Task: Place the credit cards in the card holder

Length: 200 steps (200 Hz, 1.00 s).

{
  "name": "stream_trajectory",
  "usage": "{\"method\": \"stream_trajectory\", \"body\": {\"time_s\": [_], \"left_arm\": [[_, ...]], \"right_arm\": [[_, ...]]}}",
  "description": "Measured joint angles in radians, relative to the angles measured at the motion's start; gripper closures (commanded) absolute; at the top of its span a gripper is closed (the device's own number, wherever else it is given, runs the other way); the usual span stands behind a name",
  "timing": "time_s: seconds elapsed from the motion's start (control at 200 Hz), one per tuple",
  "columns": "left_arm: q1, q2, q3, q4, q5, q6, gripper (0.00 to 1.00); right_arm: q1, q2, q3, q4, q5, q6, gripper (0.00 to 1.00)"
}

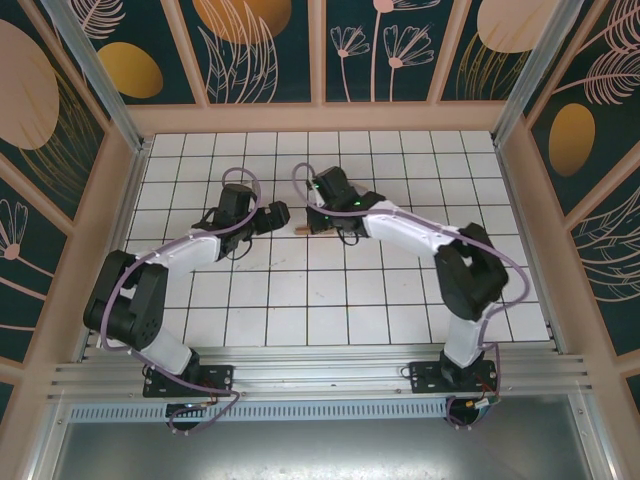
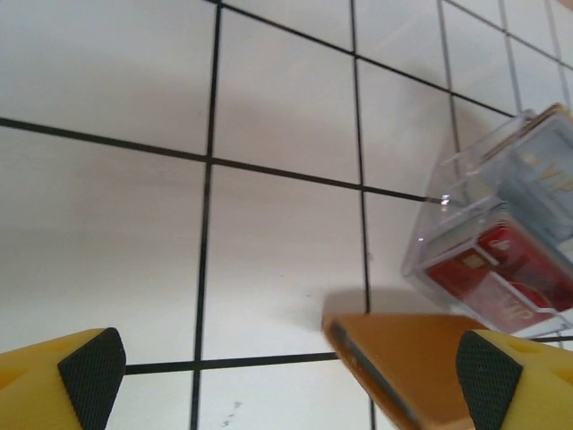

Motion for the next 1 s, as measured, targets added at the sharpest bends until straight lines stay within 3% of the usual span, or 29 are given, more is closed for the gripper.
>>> {"method": "stream_trajectory", "body": {"time_s": [0.275,0.395,0.581,1.001], "left_arm": [[-0.002,0.008,-0.015,0.084,0.139,-0.010,0.17],[-0.023,0.041,-0.009,0.114,0.217,-0.002,0.17],[-0.101,0.122,0.071,0.111,0.322,0.058,0.17],[-0.181,0.240,0.243,0.113,0.457,0.150,0.22]], "right_arm": [[-0.053,-0.166,-0.335,0.106,-0.032,0.006,0.99],[-0.091,-0.249,-0.459,0.107,-0.033,0.029,0.99],[-0.162,-0.343,-0.504,0.130,-0.024,0.043,0.99],[-0.169,-0.568,-0.589,0.245,-0.035,-0.024,0.99]]}}
